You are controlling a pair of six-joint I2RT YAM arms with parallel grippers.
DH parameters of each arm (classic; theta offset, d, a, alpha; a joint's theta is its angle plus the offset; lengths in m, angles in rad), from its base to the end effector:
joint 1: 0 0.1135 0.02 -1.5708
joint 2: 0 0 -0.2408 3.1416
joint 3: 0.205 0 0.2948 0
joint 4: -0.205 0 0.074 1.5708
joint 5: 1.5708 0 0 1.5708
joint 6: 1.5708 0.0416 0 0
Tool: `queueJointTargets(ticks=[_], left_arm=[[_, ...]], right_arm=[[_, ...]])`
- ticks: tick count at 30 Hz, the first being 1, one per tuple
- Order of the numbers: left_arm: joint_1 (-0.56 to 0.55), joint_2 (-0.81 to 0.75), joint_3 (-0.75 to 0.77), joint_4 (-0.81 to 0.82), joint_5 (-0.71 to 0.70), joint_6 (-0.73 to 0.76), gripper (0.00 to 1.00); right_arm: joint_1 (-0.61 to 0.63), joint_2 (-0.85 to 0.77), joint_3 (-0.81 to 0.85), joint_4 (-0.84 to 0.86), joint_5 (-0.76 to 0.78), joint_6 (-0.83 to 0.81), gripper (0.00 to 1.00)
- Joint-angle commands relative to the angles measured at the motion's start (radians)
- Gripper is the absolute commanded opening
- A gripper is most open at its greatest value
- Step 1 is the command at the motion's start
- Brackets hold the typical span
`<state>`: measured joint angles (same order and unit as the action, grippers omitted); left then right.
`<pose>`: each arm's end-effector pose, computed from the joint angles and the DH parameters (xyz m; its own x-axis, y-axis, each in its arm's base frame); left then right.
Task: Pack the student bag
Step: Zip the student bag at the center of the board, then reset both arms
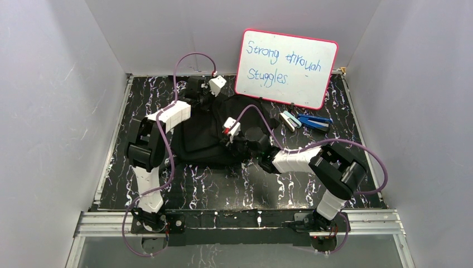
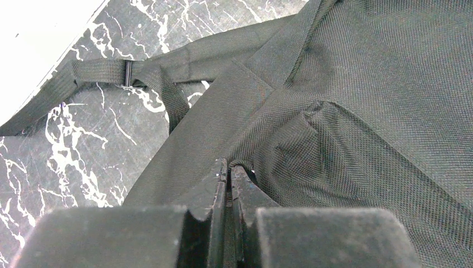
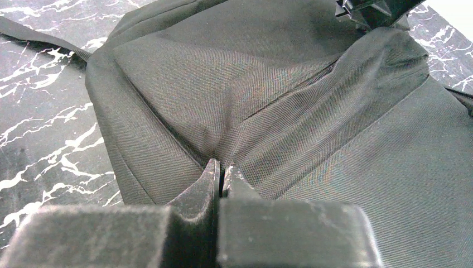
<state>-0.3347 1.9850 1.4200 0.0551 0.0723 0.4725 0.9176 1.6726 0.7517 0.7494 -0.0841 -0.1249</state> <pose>0.4652 -0.1650 0.1737 -0.2343 0.5621 -0.7932 0.5546 0.7474 0.3658 0.2286 0.3044 0.1399 0.0019 -0.2017 -0.9794 -0.8480 0.5188 -0.1085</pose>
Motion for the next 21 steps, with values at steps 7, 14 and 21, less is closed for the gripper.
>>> queueJointTargets(ticks=[7, 14, 21], left_arm=[[0.068, -0.068, 0.088, 0.116, -0.015, -0.016, 0.19], [0.069, -0.366, -0.083, 0.118, 0.021, -0.141, 0.61], [0.079, -0.749, -0.357, 0.139, -0.202, -0.449, 0.65]], right_arm=[[0.047, -0.07, 0.002, -0.054, -0.082, 0.049, 0.15], [0.046, -0.167, 0.072, -0.151, -0.029, 0.073, 0.57], [0.042, -0.32, 0.12, -0.33, 0.199, 0.069, 0.67]])
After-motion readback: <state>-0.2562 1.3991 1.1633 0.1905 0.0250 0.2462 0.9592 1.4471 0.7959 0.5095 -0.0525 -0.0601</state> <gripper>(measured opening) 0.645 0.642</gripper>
